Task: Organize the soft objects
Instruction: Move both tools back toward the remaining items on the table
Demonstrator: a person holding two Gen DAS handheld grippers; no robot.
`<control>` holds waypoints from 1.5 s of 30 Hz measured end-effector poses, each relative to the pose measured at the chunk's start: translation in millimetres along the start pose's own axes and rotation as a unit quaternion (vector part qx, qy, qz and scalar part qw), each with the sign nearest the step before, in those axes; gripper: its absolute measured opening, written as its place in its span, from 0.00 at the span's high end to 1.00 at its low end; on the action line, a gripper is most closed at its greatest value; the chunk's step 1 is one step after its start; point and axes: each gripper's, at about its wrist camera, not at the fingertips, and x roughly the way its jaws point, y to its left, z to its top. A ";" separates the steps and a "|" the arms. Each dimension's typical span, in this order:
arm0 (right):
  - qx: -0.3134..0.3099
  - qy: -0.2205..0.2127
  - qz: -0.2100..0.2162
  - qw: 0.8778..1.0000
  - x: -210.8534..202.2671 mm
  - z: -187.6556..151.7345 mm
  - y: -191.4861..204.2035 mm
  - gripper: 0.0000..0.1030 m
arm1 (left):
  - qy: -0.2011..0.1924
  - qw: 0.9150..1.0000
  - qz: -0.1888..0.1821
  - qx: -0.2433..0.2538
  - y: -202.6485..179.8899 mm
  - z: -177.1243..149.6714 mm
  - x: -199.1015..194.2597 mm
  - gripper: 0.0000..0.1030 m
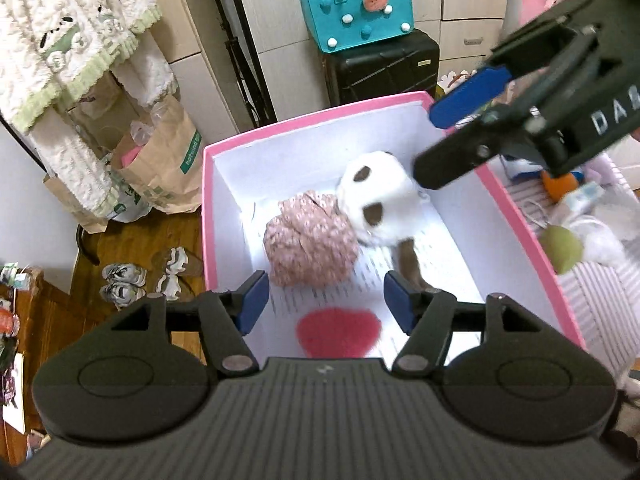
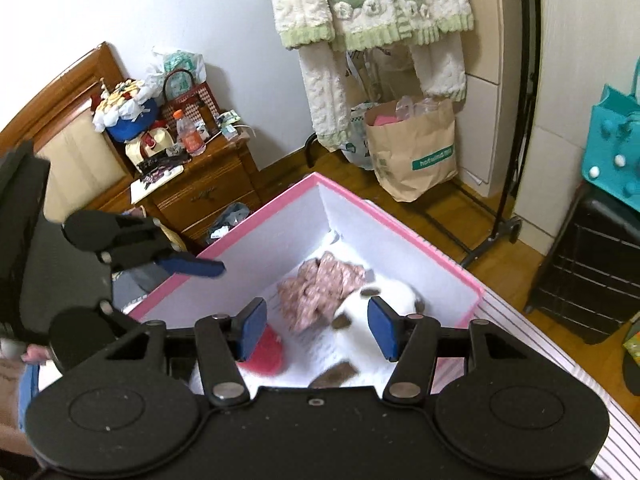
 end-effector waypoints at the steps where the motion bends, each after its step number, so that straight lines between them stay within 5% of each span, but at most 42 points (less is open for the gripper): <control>1: -0.005 0.000 -0.003 1.000 -4.9 -3.5 5.4 0.40 | 0.000 1.000 -0.002 0.000 -1.3 -1.8 -6.9 0.38; 14: -0.058 -0.042 -0.031 0.997 -86.6 -48.0 73.3 0.40 | -0.003 0.999 -0.046 0.016 -30.8 -30.8 -99.7 0.33; 20: -0.066 -0.056 -0.048 0.995 -116.8 -74.1 91.8 0.40 | -0.031 0.997 -0.039 0.052 -53.3 -48.4 -129.7 0.27; 35: -0.065 -0.067 -0.072 0.993 -164.9 -153.6 97.4 0.39 | -0.045 0.991 -0.053 0.113 -117.4 -76.8 -142.4 0.19; 45: 0.007 -0.057 -0.079 0.995 -159.9 -216.0 60.1 0.39 | -0.056 0.989 -0.089 0.108 -150.8 -77.3 -118.3 0.11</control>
